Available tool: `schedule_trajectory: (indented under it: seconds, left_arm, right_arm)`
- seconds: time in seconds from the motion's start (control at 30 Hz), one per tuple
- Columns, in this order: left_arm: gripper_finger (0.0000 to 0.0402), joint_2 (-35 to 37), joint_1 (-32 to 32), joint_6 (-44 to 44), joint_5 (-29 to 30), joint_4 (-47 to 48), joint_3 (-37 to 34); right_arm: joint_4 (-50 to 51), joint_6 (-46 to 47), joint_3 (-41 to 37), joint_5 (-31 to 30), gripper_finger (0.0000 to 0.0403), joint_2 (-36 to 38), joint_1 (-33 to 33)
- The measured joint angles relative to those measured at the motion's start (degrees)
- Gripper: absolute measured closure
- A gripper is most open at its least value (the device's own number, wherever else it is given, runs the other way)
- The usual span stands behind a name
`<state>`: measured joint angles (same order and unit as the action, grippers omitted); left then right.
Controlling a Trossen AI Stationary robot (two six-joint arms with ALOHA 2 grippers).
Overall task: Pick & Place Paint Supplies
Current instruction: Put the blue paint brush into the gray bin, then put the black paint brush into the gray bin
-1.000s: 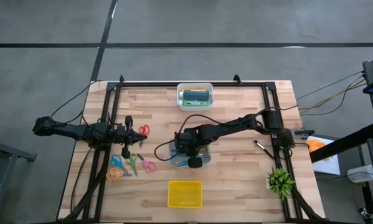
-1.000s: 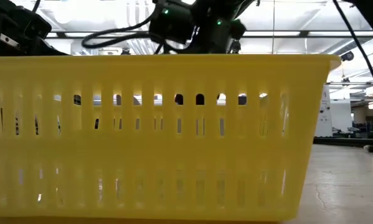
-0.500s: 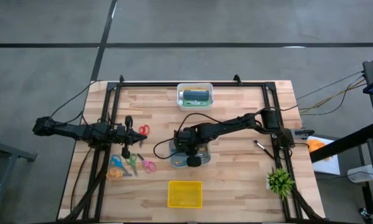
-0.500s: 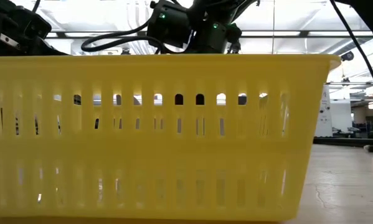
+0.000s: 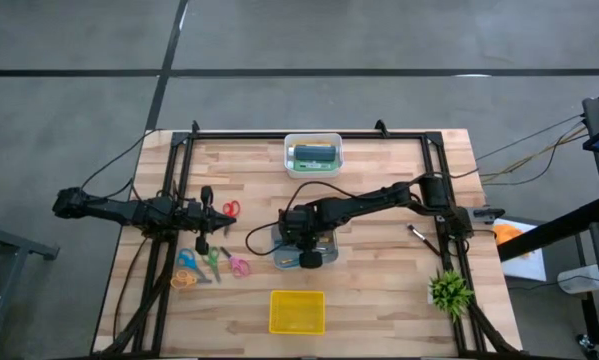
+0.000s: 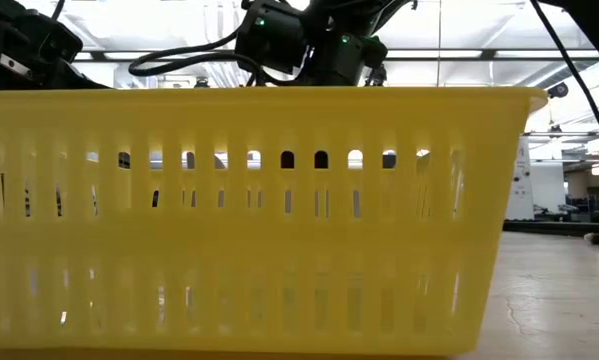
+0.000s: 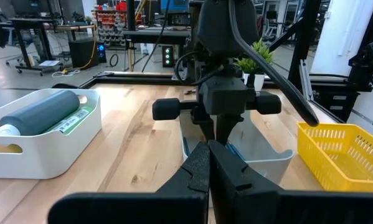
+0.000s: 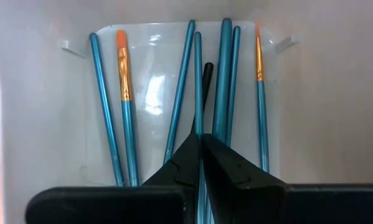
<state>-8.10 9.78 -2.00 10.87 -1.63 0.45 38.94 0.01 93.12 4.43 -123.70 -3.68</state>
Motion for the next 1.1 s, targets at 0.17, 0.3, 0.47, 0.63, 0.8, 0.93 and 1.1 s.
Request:
schedule_trajectory:
  seconds: [0.17, 0.3, 0.47, 0.63, 0.8, 0.93, 1.1]
  left_arm:
    - [0.0401, 0.0, 0.0, 0.0, 0.0, 0.0, 0.0]
    - [0.0401, 0.0, 0.0, 0.0, 0.0, 0.0, 0.0]
    - [0.0401, 0.0, 0.0, 0.0, 0.0, 0.0, 0.0]
    - [0.0401, 0.0, 0.0, 0.0, 0.0, 0.0, 0.0]
    - [0.0401, 0.0, 0.0, 0.0, 0.0, 0.0, 0.0]
    - [0.0401, 0.0, 0.0, 0.0, 0.0, 0.0, 0.0]
    - [0.0401, 0.0, 0.0, 0.0, 0.0, 0.0, 0.0]
  right_arm:
    - [-0.2, 1.0, 0.0, 0.4, 0.0389, 0.0, 0.0]
    - [-0.3, 1.2, 0.0, 0.7, 0.0370, 0.1, 0.1]
    - [-0.3, -0.3, 0.0, 0.8, 0.0335, 0.1, 0.1]
    - [-0.3, -0.4, 0.0, 0.7, 0.0330, 0.1, 0.1]
    - [-0.2, -1.1, 0.0, 0.6, 0.0330, 0.7, 0.1]
    - [0.1, -2.1, 0.0, 0.5, 0.0329, 3.1, 0.1]
    - [3.2, -2.2, 0.0, -1.2, 0.0329, 7.8, 0.1]
